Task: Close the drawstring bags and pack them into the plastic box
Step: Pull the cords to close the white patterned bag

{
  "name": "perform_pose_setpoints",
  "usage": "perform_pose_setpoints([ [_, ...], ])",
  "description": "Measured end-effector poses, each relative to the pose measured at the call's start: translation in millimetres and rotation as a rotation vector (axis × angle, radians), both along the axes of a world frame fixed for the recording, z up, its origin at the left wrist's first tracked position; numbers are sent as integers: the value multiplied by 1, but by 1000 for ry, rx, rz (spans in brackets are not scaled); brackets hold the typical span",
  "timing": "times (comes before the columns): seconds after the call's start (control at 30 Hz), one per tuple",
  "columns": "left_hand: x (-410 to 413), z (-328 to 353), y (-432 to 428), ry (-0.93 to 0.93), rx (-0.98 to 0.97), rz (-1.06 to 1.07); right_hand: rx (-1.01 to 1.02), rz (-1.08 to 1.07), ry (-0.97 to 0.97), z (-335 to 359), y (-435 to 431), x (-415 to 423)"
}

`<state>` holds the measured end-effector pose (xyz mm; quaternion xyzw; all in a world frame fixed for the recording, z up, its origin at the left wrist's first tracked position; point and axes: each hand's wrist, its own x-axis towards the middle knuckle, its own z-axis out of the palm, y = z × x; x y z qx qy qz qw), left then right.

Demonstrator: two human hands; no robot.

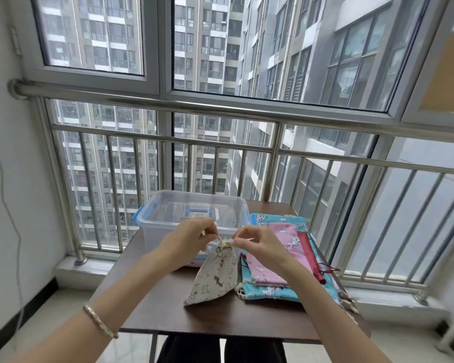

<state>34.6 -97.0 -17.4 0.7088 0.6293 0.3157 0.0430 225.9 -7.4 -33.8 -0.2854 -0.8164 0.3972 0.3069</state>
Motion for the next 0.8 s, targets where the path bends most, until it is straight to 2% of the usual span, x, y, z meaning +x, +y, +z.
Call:
perform_pose_setpoints([
  [0.1,5,-7,-1,-69,72,10,-105,-29,-52,10,-3,-7],
  [0.3,11,-16,-4,-7,183,58,-184,-76,-336,20,-4,-20],
  [0.47,18,-18,-10,202,284,134,-312,-43,-383,27,-8,-23],
  [0.57,22,-22,-11,331,307,230,-300,-35,-389,30,-8,-22],
  [0.8,30,-22,-14,345,303,285,-402,-19,-473,30,-6,-20],
])
